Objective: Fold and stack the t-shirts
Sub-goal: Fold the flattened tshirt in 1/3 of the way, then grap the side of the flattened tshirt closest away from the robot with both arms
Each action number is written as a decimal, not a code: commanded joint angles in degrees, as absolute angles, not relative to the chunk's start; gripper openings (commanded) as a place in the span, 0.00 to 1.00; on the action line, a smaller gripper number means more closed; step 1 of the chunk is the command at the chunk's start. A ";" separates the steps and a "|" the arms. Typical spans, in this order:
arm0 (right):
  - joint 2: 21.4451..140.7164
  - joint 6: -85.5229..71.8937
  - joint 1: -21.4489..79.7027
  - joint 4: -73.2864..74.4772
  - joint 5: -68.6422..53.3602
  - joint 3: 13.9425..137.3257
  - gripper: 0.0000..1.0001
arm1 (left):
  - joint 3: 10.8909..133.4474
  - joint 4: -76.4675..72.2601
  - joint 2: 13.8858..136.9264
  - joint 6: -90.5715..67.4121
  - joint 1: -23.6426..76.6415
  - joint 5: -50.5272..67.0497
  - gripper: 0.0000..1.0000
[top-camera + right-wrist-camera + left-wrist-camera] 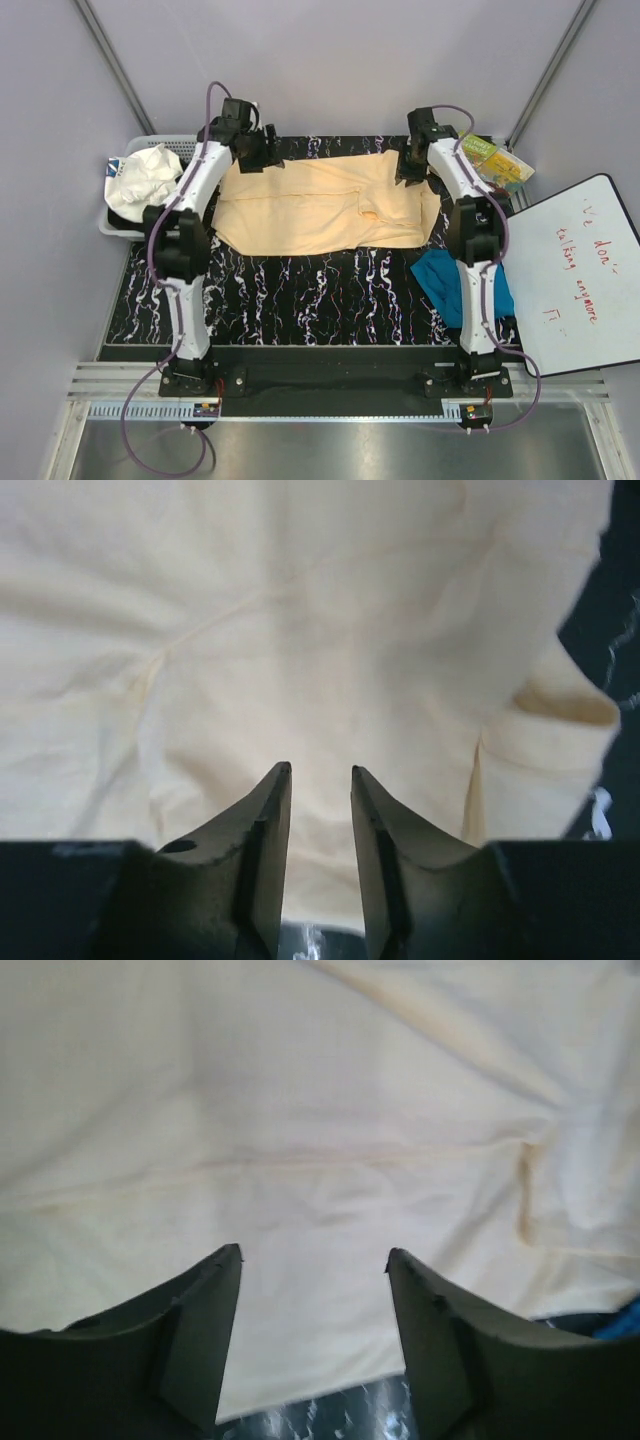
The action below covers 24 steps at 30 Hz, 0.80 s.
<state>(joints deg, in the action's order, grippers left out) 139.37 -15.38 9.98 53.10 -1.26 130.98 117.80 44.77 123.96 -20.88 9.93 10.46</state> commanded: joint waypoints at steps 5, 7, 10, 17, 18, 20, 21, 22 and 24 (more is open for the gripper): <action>105.05 -11.07 16.17 51.76 -1.40 100.43 0.41 | 95.30 42.36 102.41 -18.72 9.76 10.20 0.99; 100.49 -12.13 17.57 51.94 -3.15 92.69 0.41 | 88.62 42.36 100.38 -18.98 9.41 9.67 0.99; 96.08 -13.53 19.07 51.77 -4.66 85.98 0.40 | 81.23 42.36 97.13 -19.42 9.32 7.74 0.99; 94.48 -16.96 23.82 48.26 1.48 73.75 0.40 | 70.07 40.70 94.75 -21.44 7.74 8.78 0.99; 95.70 -17.31 23.91 47.90 3.67 73.48 0.40 | 69.18 40.26 94.75 -22.05 7.21 9.14 0.99; 97.46 -18.28 24.34 47.55 6.66 74.00 0.39 | 66.64 38.68 94.83 -24.08 6.24 9.14 0.99; 99.04 -18.19 24.52 47.11 8.94 74.18 0.39 | 66.01 38.15 95.01 -24.69 5.37 8.97 0.99; 99.84 -17.93 24.70 46.50 10.18 74.61 0.39 | 65.57 37.54 95.27 -25.48 5.10 8.53 0.99; 102.38 -17.67 25.13 45.18 14.31 75.23 0.38 | 65.30 37.62 96.15 -26.01 4.57 7.21 0.98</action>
<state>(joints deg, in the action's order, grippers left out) 98.70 -16.56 24.23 49.25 4.45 73.06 66.04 41.39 97.38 -23.05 6.02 8.75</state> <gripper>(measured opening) 0.389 0.987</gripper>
